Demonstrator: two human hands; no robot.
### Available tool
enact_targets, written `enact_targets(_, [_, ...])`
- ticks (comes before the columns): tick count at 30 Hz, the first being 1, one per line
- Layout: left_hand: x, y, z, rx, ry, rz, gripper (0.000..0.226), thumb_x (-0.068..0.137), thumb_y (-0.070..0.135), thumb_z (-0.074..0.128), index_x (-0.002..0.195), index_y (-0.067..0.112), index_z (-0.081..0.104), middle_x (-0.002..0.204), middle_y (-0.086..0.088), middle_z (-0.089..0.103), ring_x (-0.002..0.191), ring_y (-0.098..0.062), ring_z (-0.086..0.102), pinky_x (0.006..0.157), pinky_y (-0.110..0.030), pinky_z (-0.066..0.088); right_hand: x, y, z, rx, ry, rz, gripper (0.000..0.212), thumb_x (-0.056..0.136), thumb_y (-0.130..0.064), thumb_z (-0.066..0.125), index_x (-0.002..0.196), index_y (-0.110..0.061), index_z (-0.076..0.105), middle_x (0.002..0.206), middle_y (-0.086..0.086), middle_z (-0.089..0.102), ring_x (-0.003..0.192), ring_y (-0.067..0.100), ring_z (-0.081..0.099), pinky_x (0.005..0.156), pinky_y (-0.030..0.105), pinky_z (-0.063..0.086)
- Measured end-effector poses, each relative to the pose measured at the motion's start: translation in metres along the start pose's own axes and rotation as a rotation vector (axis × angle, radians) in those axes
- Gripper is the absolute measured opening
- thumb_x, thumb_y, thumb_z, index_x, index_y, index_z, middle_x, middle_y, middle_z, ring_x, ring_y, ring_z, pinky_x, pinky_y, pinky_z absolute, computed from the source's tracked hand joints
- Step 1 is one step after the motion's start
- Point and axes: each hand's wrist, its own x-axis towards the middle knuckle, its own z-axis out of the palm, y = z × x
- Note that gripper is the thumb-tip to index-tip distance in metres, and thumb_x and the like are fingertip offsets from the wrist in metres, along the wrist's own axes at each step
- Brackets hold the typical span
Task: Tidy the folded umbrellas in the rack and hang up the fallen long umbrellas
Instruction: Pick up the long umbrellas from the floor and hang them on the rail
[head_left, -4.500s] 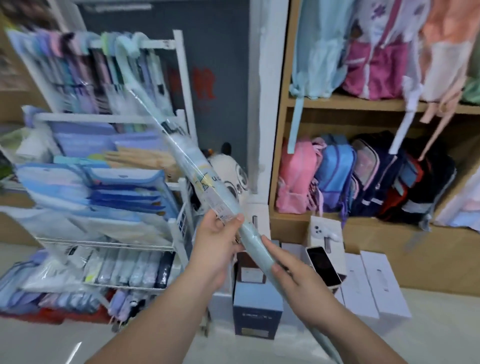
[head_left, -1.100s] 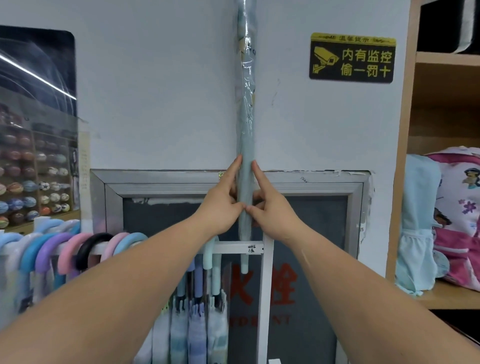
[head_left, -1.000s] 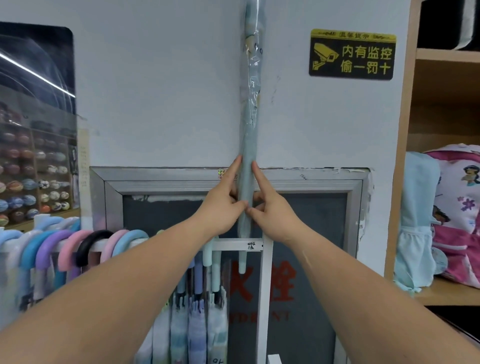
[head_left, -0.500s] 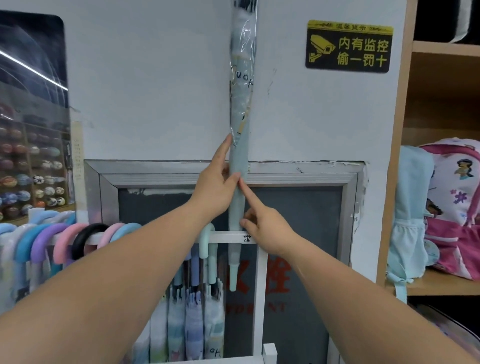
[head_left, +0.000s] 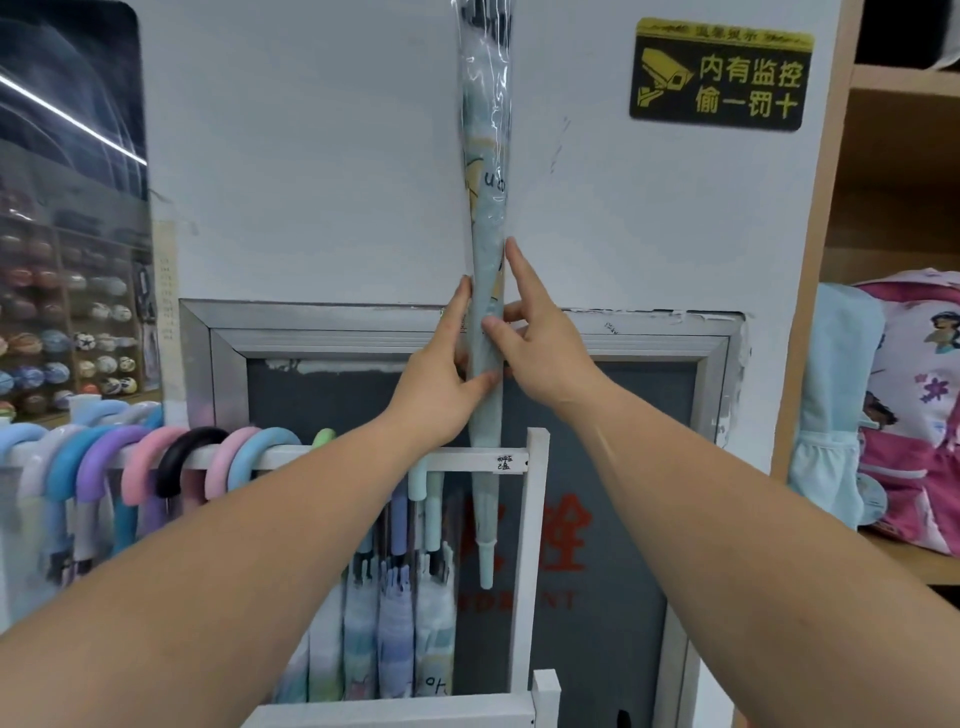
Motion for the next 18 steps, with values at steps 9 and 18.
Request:
enact_targets(9, [-0.002,-0.009,-0.005,0.065,0.036,0.034,0.068,0.104,0.030,0.050,0.152,0.056,0.011,0.101,0.015,0.069,0.083,0.000,0.066,0.082,-0.023,0.050,-0.019,0.031,0.010,0.069,-0.111,0.037,0.094,0.097,-0.018,0.063,0.145,-0.069,-0.001,0.093,-0.017,0.067,0.082,0.010,0.067,0.089,0.049,0.058])
enact_targets(18, [0.023,-0.005,-0.010,-0.058,0.021,-0.006,0.069,0.103,0.026,0.053,0.142,0.070,0.016,0.110,-0.001,0.069,0.103,-0.015,0.070,0.096,-0.046,0.056,-0.036,0.048,0.008,-0.065,-0.155,0.038,0.087,0.098,-0.024,0.062,0.152,-0.059,0.004,0.086,0.000,0.069,0.071,0.006,0.061,0.078,0.026,0.052])
